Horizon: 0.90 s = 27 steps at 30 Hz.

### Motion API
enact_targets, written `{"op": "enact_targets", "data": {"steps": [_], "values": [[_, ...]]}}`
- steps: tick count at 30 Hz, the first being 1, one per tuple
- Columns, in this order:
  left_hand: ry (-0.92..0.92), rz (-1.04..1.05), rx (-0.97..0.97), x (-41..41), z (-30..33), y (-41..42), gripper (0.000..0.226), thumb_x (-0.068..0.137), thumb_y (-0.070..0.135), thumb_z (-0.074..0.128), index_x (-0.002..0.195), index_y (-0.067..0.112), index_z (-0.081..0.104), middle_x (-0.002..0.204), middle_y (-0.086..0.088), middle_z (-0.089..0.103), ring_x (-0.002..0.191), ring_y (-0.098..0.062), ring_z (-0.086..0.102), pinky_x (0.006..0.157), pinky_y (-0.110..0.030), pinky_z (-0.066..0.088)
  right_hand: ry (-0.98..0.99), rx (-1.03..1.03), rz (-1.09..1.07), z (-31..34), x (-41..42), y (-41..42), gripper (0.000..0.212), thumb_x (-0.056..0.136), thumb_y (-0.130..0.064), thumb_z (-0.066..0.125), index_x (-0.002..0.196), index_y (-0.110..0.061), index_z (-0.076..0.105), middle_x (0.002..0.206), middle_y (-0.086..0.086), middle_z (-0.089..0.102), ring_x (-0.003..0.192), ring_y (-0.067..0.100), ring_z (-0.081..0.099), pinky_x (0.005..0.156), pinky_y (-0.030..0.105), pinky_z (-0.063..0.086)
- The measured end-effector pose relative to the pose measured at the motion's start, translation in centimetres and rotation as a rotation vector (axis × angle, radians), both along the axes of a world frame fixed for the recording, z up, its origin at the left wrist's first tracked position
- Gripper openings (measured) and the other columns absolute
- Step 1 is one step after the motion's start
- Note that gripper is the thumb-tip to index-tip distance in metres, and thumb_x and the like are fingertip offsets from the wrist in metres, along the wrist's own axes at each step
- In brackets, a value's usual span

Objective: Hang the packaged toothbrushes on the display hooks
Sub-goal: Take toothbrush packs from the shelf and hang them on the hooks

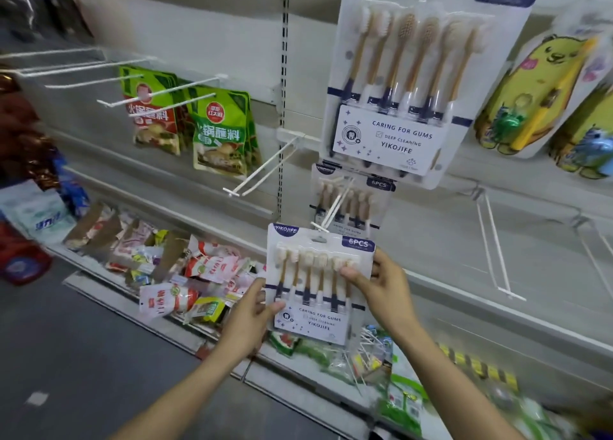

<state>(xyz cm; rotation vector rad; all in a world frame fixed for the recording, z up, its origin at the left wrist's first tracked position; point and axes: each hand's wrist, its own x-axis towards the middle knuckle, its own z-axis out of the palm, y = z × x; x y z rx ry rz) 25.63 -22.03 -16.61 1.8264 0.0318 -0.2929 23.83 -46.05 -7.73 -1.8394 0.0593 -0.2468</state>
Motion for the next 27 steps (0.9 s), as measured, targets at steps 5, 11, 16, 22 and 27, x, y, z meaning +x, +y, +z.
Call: {"op": "enact_targets", "data": {"steps": [5, 11, 16, 22, 27], "values": [[-0.082, -0.033, -0.031, 1.4, 1.9, -1.2, 0.044, 0.095, 0.015, 0.064, 0.104, 0.053, 0.041, 0.103, 0.03, 0.055, 0.09, 0.02, 0.053, 0.07, 0.0, 0.043, -0.016, 0.031, -0.027, 0.1, 1.1, 0.3, 0.03, 0.086, -0.015, 0.078, 0.113, -0.024, 0.068, 0.104, -0.014, 0.076, 0.095, 0.004, 0.071, 0.079, 0.019, 0.054], [-0.113, -0.055, -0.064, 2.8, 1.5, -1.3, 0.045, 0.096, 0.011, 0.062, 0.101, 0.05, 0.041, 0.084, 0.038, 0.065, 0.084, 0.02, 0.057, 0.069, 0.001, 0.043, -0.035, 0.029, -0.042, -0.1, 1.5, 0.4, 0.03, 0.087, -0.018, 0.077, 0.115, -0.023, 0.068, 0.106, -0.012, 0.076, 0.097, 0.007, 0.071, 0.082, 0.025, 0.057], [-0.13, -0.073, -0.066, 3.8, 0.8, -1.1, 0.035, 0.094, 0.019, 0.066, 0.122, 0.037, 0.055, 0.113, 0.02, 0.072, 0.108, -0.001, 0.066, 0.096, -0.03, 0.051, -0.081, 0.044, -0.051, -0.4, 1.3, 0.3, 0.03, 0.088, -0.019, 0.075, 0.116, -0.024, 0.066, 0.11, -0.011, 0.075, 0.101, 0.008, 0.071, 0.085, 0.026, 0.057], [-0.134, -0.099, -0.04, 5.8, 0.1, -1.9, 0.036, 0.091, 0.033, 0.069, 0.125, 0.034, 0.056, 0.119, 0.011, 0.071, 0.113, -0.013, 0.066, 0.101, -0.045, 0.05, -0.079, 0.071, -0.07, -0.6, 2.2, -1.1, 0.031, 0.088, -0.017, 0.075, 0.117, -0.021, 0.066, 0.109, -0.012, 0.075, 0.099, 0.006, 0.071, 0.081, 0.02, 0.056], [-0.131, -0.113, -0.025, 8.2, 0.8, -3.9, 0.035, 0.095, 0.025, 0.065, 0.127, 0.027, 0.051, 0.119, 0.018, 0.061, 0.112, 0.001, 0.055, 0.091, -0.016, 0.045, -0.062, -0.019, -0.125, -0.7, 4.9, -2.2, 0.028, 0.087, -0.024, 0.076, 0.113, -0.023, 0.066, 0.1, -0.016, 0.075, 0.091, -0.004, 0.068, 0.077, 0.019, 0.054]]}}
